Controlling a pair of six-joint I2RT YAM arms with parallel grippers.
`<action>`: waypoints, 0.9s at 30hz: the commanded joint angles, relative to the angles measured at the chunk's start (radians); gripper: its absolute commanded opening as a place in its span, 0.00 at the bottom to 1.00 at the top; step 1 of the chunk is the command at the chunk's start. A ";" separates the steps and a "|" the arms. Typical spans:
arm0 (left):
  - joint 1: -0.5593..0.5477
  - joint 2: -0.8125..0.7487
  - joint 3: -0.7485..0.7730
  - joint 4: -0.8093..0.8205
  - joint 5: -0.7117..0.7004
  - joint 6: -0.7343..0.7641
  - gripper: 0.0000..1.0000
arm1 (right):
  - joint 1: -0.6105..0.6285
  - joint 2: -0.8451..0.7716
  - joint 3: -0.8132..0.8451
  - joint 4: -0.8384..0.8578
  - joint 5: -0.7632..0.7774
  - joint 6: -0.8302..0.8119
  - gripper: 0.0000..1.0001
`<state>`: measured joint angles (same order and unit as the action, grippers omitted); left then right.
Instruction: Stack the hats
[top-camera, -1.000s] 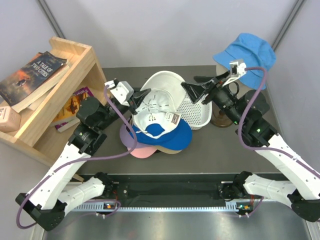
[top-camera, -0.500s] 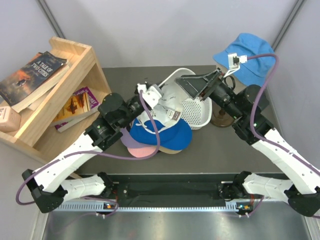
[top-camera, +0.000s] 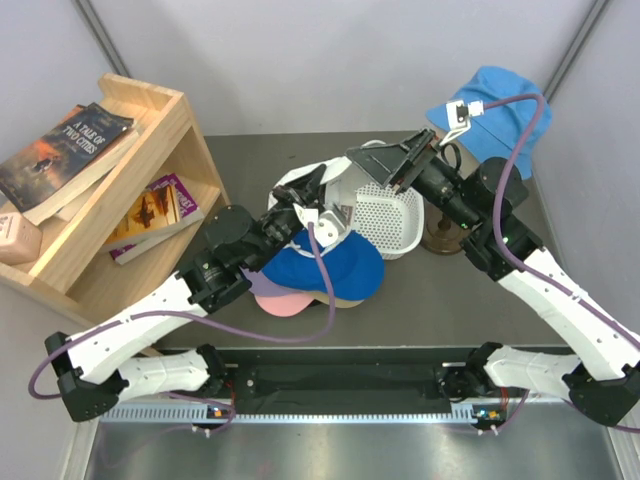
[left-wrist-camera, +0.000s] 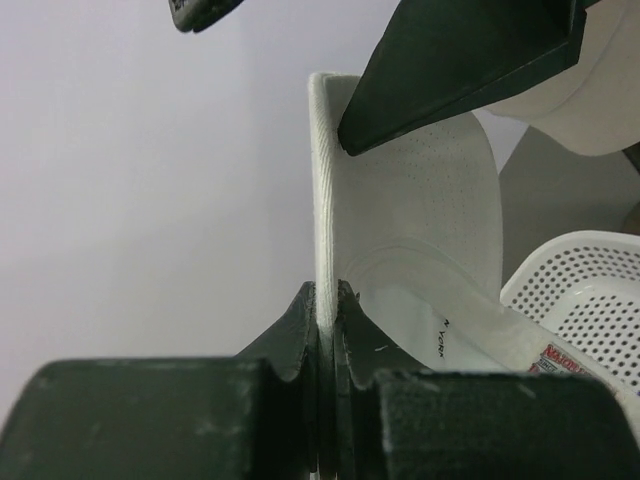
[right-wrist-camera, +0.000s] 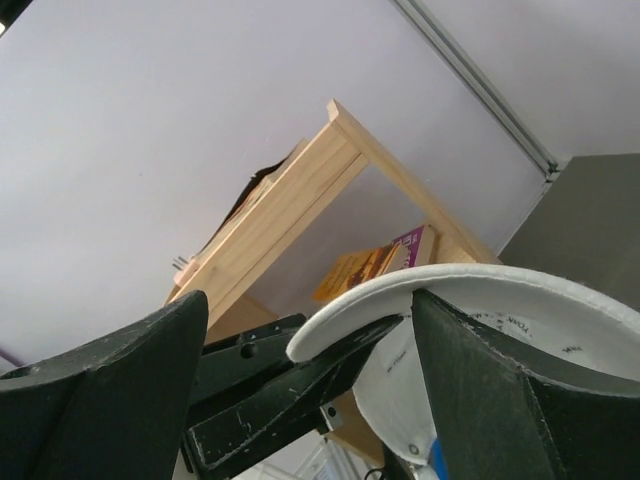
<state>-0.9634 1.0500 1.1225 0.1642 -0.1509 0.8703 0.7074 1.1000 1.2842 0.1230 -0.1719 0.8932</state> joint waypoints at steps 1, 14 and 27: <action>-0.035 -0.051 -0.020 0.098 0.037 0.124 0.00 | -0.031 -0.002 -0.017 0.017 0.028 0.030 0.83; -0.101 -0.084 -0.111 0.120 0.051 0.297 0.00 | -0.120 0.049 -0.117 0.059 -0.096 0.061 0.65; -0.127 -0.097 -0.219 0.248 -0.016 0.351 0.69 | -0.149 -0.026 -0.213 0.154 -0.138 0.009 0.00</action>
<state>-1.0538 0.9966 0.9062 0.2626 -0.2501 1.2503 0.5930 1.0901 1.0874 0.1635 -0.3290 0.9840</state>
